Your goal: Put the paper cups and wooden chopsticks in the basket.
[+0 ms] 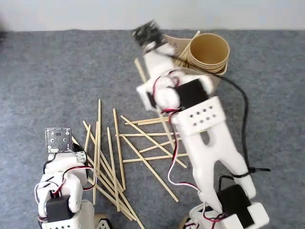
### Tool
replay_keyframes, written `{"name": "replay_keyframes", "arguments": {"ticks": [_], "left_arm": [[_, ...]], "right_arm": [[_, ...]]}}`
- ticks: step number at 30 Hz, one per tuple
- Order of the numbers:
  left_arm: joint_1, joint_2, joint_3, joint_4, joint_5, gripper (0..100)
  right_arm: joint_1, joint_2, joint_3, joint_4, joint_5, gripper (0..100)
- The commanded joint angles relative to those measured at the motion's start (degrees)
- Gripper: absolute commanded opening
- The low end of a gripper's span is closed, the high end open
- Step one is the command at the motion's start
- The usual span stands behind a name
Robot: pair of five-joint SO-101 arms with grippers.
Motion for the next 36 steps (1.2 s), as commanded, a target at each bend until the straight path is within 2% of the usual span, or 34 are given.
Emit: {"name": "replay_keyframes", "arguments": {"ticks": [1,9,13,18,29,33,36], "left_arm": [[-0.35,-0.79,-0.22,0.26,-0.70,2],[-0.35,-0.79,-0.22,0.26,-0.70,2],[-0.35,-0.79,-0.22,0.26,-0.70,2],[-0.35,-0.79,-0.22,0.26,-0.70,2],[-0.26,-0.79,0.22,0.00,-0.70,2],[-0.18,-0.79,0.31,-0.09,-0.70,2],[-0.09,-0.79,0.31,-0.09,-0.70,2]], "right_arm": [[4.18,-2.95,-6.07,-6.46,-0.62,0.8],[11.03,-2.95,-6.33,-29.41,-1.14,0.8],[12.53,-2.77,-6.24,-39.87,-5.10,0.8],[14.37,2.24,-6.24,-47.87,-7.21,0.8],[16.66,14.99,-6.24,-54.64,-7.56,0.8],[16.31,16.92,-5.01,-51.38,-7.38,1.7],[15.08,16.75,-4.66,-44.79,-7.21,10.2]]}}
